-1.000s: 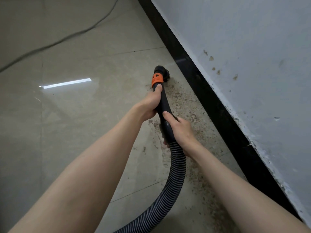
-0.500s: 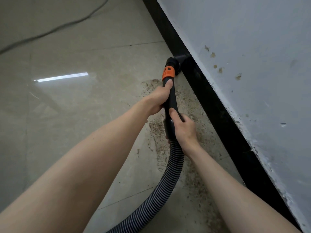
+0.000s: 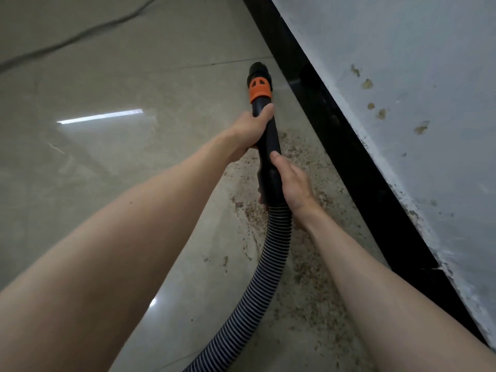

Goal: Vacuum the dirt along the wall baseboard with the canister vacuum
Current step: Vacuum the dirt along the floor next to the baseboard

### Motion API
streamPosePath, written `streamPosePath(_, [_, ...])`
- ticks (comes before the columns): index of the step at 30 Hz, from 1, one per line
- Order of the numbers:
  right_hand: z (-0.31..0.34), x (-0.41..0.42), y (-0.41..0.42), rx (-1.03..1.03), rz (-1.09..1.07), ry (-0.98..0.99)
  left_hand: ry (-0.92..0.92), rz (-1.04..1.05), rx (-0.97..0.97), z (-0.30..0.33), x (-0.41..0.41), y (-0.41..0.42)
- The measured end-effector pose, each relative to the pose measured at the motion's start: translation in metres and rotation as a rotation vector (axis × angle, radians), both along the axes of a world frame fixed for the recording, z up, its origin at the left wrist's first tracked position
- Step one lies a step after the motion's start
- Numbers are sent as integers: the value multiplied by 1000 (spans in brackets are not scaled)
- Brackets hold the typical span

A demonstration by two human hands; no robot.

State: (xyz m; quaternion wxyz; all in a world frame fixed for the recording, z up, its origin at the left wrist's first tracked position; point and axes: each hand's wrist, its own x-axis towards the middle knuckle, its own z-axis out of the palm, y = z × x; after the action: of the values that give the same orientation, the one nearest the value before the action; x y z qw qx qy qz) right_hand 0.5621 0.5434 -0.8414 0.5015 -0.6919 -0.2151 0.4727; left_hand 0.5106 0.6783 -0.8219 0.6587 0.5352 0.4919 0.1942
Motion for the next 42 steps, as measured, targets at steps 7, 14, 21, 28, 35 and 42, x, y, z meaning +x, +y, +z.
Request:
streamPosePath(7, [5,-25,6,3,72,51,25,65,17,-5,-32,5])
streamPosePath(14, [21,-61,-19,-36,168,58,33,120,4,2,-78,-23])
streamPosePath(21, [41,-103,-60,-95,243,86,32,192,-45,16,-130,-73])
streamPosePath(28, [61,-130,-76,-119,346,111,52,328,-108,33,-167,-93])
streamPosePath(35, [71,-154,-89,-134,406,150,23,353,-204,39,-200,-99])
streamPosePath(42, [68,-151,-126,-154,330,124,10,259,-228,39,-192,-130])
